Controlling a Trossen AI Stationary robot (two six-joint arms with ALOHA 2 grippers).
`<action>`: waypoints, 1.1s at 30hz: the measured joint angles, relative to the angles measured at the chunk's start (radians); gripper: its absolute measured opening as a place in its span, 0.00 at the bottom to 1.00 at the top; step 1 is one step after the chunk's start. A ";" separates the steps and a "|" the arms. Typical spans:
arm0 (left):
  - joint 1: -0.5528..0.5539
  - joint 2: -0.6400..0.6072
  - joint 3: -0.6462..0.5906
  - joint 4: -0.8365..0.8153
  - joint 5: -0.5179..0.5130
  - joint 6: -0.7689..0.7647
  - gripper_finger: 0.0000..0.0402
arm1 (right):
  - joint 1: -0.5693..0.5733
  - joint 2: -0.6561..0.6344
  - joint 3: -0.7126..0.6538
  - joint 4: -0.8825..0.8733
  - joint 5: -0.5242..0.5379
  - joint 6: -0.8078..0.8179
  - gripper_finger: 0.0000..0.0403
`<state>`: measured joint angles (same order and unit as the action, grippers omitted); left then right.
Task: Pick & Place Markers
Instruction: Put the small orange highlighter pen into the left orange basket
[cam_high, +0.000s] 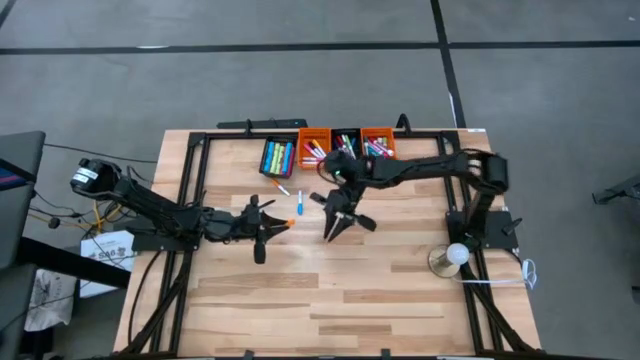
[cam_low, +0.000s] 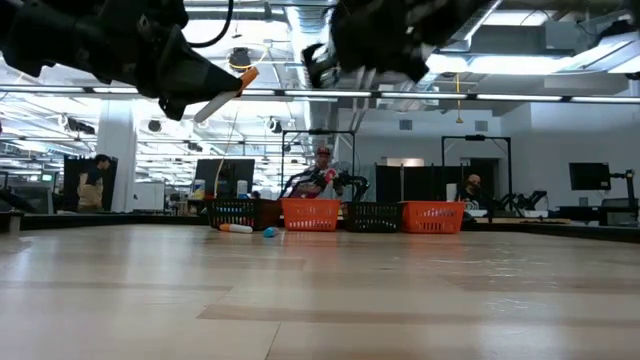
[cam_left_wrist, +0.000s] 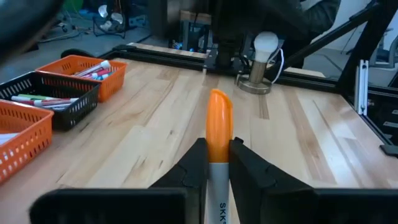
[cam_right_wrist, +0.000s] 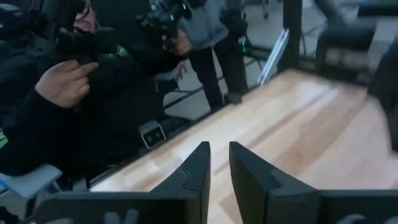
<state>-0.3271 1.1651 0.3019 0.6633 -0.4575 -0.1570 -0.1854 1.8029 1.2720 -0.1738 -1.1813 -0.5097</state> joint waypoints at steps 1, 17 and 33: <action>0.000 0.000 0.000 0.000 -0.002 0.000 0.12 | -0.004 -0.029 0.001 -0.025 0.003 -0.016 0.11; 0.002 0.000 0.000 0.031 -0.014 -0.006 0.12 | -0.020 -0.310 -0.008 -0.242 1.376 0.079 0.01; 0.055 0.003 0.000 0.091 -0.033 -0.004 0.12 | -0.208 -0.471 -0.809 1.291 0.807 0.526 0.01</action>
<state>-0.2725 1.1678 0.3016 0.7541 -0.4901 -0.1611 -0.3933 1.3320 0.4634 1.1172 -0.3742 0.0163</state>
